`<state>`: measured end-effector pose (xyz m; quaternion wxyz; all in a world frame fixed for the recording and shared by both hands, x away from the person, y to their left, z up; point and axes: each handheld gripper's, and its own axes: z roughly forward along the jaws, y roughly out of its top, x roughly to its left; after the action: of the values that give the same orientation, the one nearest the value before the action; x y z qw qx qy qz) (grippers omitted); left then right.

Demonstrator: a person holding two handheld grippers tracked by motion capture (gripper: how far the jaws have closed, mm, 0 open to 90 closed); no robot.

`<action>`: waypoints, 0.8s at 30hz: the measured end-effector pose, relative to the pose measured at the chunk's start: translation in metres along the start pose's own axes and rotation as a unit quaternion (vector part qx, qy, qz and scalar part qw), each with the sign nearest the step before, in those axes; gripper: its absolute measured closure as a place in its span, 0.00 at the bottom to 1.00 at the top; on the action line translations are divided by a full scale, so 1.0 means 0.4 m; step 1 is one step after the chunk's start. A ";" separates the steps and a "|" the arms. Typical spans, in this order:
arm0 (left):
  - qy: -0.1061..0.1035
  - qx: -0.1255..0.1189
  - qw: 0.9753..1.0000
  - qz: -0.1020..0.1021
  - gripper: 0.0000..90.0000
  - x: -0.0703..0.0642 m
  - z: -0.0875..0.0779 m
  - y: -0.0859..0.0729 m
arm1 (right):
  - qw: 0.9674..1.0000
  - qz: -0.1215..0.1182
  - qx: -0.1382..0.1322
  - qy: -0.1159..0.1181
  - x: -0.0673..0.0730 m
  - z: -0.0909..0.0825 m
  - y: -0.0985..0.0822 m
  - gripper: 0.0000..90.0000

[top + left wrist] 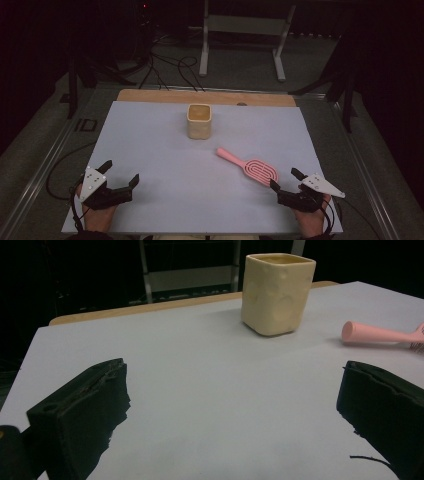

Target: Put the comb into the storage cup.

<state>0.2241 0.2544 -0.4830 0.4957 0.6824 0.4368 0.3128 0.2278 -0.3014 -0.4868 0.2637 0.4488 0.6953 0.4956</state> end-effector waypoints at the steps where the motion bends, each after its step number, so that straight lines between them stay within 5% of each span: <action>1: 0.000 0.000 1.000 -0.001 0.01 0.000 0.000 0.000 | 1.000 0.000 0.000 0.000 0.000 0.000 0.000 0.10; 16: -0.001 0.002 1.000 0.001 0.01 -0.002 0.004 -0.002 | 1.000 0.006 0.006 0.019 0.016 0.004 0.011 0.13; 20: -0.001 0.003 1.000 0.003 0.01 -0.003 0.005 -0.002 | 1.000 0.006 0.005 0.031 0.023 0.005 0.016 0.17; 24: -0.001 0.003 1.000 0.005 0.01 -0.004 0.005 -0.002 | 0.999 0.003 0.007 0.039 0.035 0.006 0.021 0.35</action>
<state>0.2249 0.2523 -0.4842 0.4925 0.6861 0.4343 0.3132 0.2265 -0.2869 -0.4789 0.2319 0.4328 0.7070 0.5089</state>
